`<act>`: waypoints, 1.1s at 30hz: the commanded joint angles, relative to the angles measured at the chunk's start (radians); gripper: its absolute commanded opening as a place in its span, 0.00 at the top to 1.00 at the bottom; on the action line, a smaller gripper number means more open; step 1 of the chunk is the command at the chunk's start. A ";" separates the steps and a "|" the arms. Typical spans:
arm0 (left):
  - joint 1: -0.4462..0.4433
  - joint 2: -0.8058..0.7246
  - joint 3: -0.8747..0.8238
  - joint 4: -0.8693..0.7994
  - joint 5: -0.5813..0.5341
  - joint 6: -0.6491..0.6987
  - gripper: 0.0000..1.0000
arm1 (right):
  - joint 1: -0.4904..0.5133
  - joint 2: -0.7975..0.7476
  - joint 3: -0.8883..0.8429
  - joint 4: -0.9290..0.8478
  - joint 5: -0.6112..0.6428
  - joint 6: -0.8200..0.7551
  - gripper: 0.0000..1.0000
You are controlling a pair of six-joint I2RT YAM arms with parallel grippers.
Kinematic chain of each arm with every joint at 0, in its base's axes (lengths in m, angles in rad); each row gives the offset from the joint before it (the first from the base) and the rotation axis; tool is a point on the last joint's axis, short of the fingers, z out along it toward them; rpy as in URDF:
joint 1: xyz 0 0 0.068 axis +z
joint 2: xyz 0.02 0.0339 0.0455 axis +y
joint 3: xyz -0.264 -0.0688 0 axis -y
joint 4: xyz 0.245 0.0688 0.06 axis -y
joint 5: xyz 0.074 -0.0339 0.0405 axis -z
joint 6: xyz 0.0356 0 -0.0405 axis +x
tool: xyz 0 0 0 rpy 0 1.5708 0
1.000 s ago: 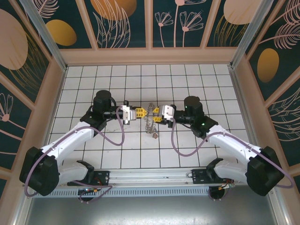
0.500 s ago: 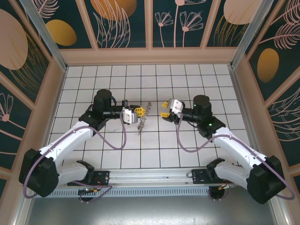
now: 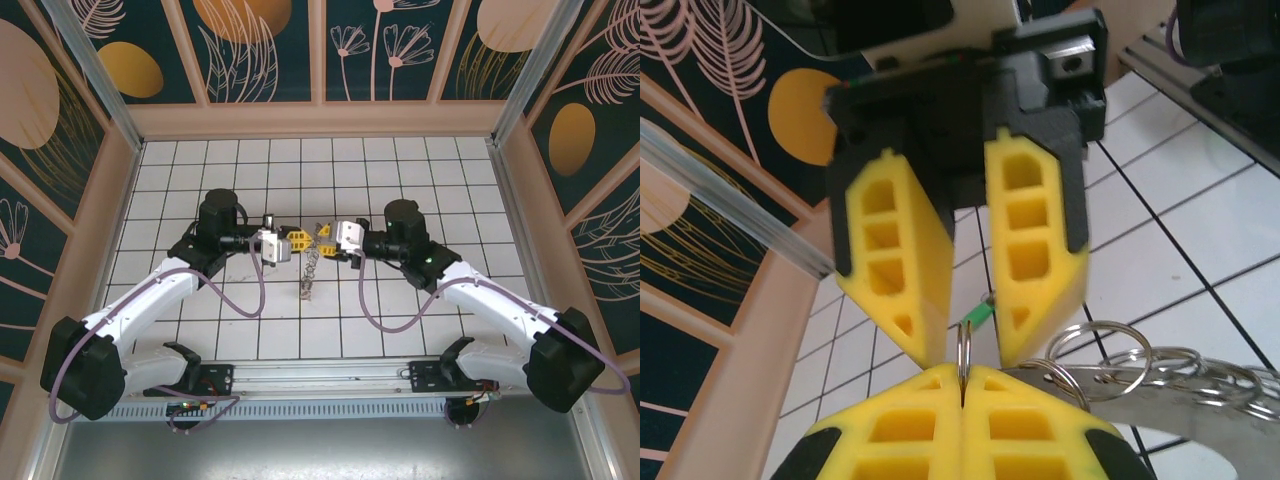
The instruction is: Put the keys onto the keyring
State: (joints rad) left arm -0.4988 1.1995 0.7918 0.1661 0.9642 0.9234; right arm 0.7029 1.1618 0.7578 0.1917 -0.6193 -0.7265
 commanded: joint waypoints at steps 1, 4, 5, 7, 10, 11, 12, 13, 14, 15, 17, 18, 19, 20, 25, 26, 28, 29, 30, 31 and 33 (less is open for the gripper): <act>-0.005 -0.015 -0.012 0.135 0.056 -0.092 1.00 | 0.020 0.008 0.035 0.047 -0.020 -0.008 0.72; -0.005 -0.014 -0.024 0.160 0.073 -0.122 1.00 | 0.029 0.006 0.026 0.067 -0.016 0.005 0.73; -0.006 -0.014 -0.025 0.168 0.079 -0.134 1.00 | 0.030 0.006 0.024 0.071 -0.016 0.009 0.75; -0.005 -0.012 -0.028 0.170 0.089 -0.140 1.00 | 0.032 0.004 0.023 0.080 -0.020 0.018 0.75; -0.006 -0.009 -0.028 0.166 0.091 -0.144 1.00 | 0.034 0.002 0.023 0.095 -0.022 0.027 0.78; -0.005 -0.009 -0.029 0.164 0.093 -0.143 1.00 | 0.036 0.003 0.023 0.097 -0.020 0.027 0.80; -0.006 -0.008 -0.027 0.164 0.096 -0.143 1.00 | 0.036 0.003 0.023 0.097 -0.019 0.026 0.82; -0.006 -0.007 -0.026 0.167 0.098 -0.145 1.00 | 0.037 0.003 0.024 0.097 -0.017 0.023 0.85; -0.006 -0.005 -0.028 0.174 0.099 -0.152 1.00 | 0.037 0.003 0.022 0.097 -0.016 0.024 0.87; -0.006 -0.004 -0.029 0.187 0.100 -0.163 1.00 | 0.038 0.004 0.022 0.097 -0.014 0.024 0.89; -0.005 -0.002 -0.033 0.220 0.111 -0.193 1.00 | 0.038 0.000 0.019 0.102 -0.014 0.025 0.97; -0.006 0.001 -0.035 0.234 0.115 -0.210 1.00 | 0.038 -0.003 0.015 0.109 -0.013 0.027 1.00; -0.006 0.004 -0.035 0.240 0.119 -0.217 1.00 | 0.038 -0.007 0.011 0.116 -0.010 0.027 1.00; -0.006 0.009 -0.033 0.239 0.123 -0.224 1.00 | 0.038 -0.012 0.005 0.125 -0.004 0.028 1.00; -0.006 0.026 -0.016 0.145 0.111 -0.202 0.92 | 0.038 -0.033 -0.002 0.094 0.043 -0.002 1.00; -0.006 0.028 -0.013 0.119 0.104 -0.189 0.90 | 0.038 -0.034 0.004 0.067 0.055 -0.015 1.00; -0.006 0.031 -0.005 0.065 0.081 -0.167 0.80 | 0.038 -0.033 0.023 0.009 0.081 -0.047 1.00; -0.006 0.032 0.000 0.038 0.071 -0.153 0.78 | 0.038 -0.029 0.036 -0.031 0.099 -0.067 1.00; -0.006 0.034 0.004 0.017 0.061 -0.143 0.78 | 0.038 -0.023 0.052 -0.074 0.116 -0.090 1.00; -0.005 0.035 0.008 0.000 0.053 -0.136 0.78 | 0.037 -0.019 0.066 -0.109 0.131 -0.108 1.00; -0.006 0.047 0.016 -0.029 0.040 -0.122 0.77 | 0.038 -0.006 0.094 -0.168 0.163 -0.136 1.00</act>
State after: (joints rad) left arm -0.4999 1.2308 0.7704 0.2173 1.0107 0.7597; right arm 0.7334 1.1538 0.7784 0.1055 -0.5114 -0.7898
